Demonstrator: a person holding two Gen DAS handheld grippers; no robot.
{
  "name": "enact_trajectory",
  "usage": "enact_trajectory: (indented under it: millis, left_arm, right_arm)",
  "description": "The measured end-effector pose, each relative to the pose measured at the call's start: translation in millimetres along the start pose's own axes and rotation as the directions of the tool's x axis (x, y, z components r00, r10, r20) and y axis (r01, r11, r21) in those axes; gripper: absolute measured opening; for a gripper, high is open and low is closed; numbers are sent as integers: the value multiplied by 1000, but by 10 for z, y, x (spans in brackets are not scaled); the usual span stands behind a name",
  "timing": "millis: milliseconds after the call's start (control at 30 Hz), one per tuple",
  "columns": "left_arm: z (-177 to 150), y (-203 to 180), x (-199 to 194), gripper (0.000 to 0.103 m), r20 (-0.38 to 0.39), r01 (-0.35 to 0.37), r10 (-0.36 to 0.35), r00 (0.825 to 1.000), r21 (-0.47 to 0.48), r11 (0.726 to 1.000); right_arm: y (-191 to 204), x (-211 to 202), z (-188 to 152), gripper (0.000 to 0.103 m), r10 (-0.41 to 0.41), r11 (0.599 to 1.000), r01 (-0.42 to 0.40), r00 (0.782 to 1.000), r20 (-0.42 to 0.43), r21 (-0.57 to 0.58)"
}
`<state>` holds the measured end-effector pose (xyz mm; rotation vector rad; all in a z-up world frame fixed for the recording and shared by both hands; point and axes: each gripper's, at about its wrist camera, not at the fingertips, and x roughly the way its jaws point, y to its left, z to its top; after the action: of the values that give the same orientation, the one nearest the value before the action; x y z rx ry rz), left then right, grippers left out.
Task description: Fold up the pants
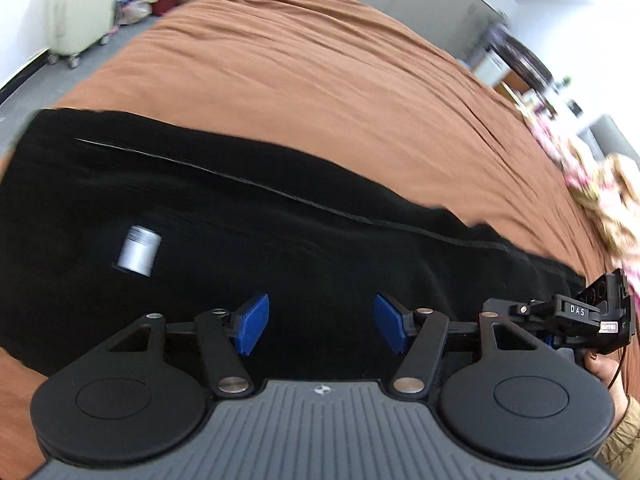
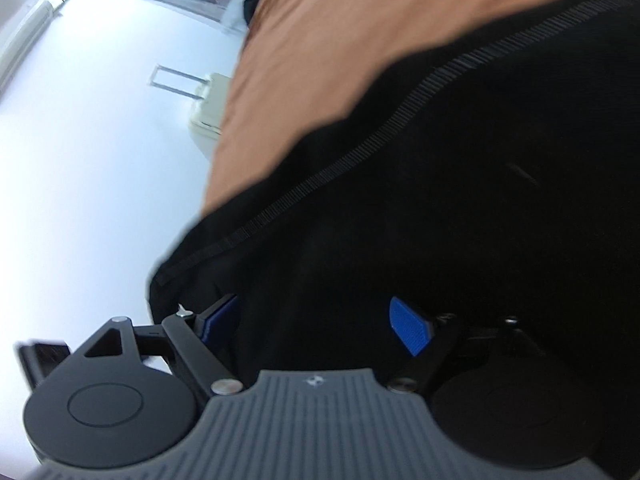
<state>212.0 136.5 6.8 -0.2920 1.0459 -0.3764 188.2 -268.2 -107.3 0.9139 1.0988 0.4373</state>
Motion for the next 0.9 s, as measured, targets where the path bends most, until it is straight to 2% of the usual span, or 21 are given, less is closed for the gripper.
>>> enact_trajectory:
  millis: [67, 133, 267, 333, 367, 433, 467, 500, 567, 600, 633, 733, 767, 800, 900]
  left_arm:
    - [-104, -199, 59, 73, -26, -1, 2, 1000, 33, 999]
    - [-211, -355, 105, 73, -33, -19, 22, 999, 67, 998]
    - [-376, -563, 112, 73, -22, -24, 26, 999, 76, 997]
    - [-430, -602, 100, 73, -18, -22, 23, 1000, 51, 998]
    - [-457, -601, 85, 73, -13, -33, 33, 999, 44, 999]
    - [-525, -597, 40, 73, 3, -67, 67, 998, 31, 997]
    - [-556, -584, 23, 73, 9, -85, 84, 996, 22, 996]
    - [-588, -559, 2, 73, 14, -102, 102, 995, 8, 995]
    - [-644, -512, -45, 73, 26, -125, 126, 992, -22, 992]
    - [-661, -509, -57, 73, 33, -140, 141, 989, -33, 990]
    - [-684, -487, -85, 73, 42, -158, 160, 986, -45, 986]
    - [-738, -430, -162, 73, 72, -236, 239, 968, -48, 971]
    - [-744, -412, -180, 73, 80, -258, 261, 962, -47, 965]
    - [-762, -393, -202, 73, 87, -275, 279, 956, -46, 960]
    - [-785, -360, -221, 73, 100, -315, 321, 942, -68, 947]
  right_arm:
    - [-56, -120, -130, 79, -7, 1000, 7, 1000, -11, -7]
    - [-50, -243, -245, 78, -48, 998, 47, 999, -13, -43]
    - [-53, -799, -473, 81, -77, 990, 89, 990, 115, -107]
    - [-145, -1168, -571, 84, -134, 982, 158, 968, 214, -101]
    - [-216, -1358, -628, 84, -174, 974, 204, 951, 257, -96]
    - [-361, -1696, -705, 84, -278, 944, 320, 900, 337, -77]
    - [-427, -1833, -733, 84, -337, 919, 388, 865, 371, -71]
    - [-502, -1973, -766, 84, -402, 885, 462, 822, 402, -60]
    - [-627, -2172, -822, 84, -480, 836, 547, 756, 445, -28]
    - [-681, -2248, -847, 84, -511, 813, 582, 725, 462, -13]
    - [-755, -2374, -894, 84, -528, 799, 601, 704, 475, -2]
    - [-928, -2539, -940, 84, -566, 771, 635, 649, 508, 46]
    - [-1072, -2773, -1006, 84, -575, 763, 644, 633, 518, 60]
    - [-1161, -2841, -1046, 84, -574, 763, 642, 625, 529, 69]
    - [-1327, -2954, -1074, 84, -574, 776, 619, 619, 536, 117]
